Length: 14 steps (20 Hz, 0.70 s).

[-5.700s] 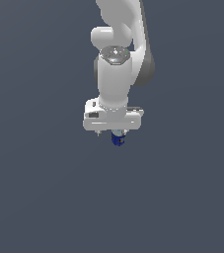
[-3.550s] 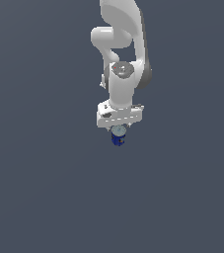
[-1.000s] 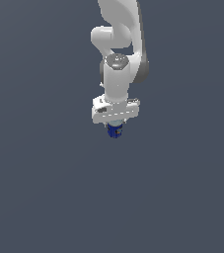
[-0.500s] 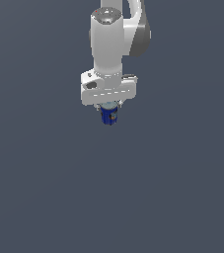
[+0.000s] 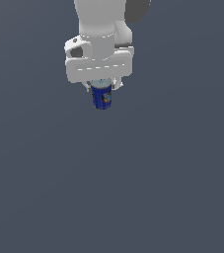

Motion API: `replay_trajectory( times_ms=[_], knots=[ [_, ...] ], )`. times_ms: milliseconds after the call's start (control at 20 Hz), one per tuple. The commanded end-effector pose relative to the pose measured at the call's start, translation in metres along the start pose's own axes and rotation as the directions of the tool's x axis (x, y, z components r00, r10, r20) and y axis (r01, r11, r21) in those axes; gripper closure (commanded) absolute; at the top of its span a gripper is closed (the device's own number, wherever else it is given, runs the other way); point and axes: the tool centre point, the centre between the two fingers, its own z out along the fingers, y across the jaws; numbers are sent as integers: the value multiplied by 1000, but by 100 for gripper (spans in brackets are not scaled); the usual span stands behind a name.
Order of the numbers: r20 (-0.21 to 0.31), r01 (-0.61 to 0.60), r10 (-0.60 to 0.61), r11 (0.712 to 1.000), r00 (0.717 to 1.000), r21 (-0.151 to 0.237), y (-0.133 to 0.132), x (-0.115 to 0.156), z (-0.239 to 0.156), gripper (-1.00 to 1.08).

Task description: Pick up the object and move it to a goal position.

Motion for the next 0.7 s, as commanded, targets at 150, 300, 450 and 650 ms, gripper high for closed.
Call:
replay_trajectory(
  times_ms=[150,300,450,650],
  knots=[
    [-2,0,0,1000,1000,-2,9,0,-33,108],
    [-2,0,0,1000,1000,-2,12,0,-43,108],
    [-2,0,0,1000,1000,-2,13,1,-48,108],
    [-2,0,0,1000,1000,-2,13,1,-48,108]
  ],
)
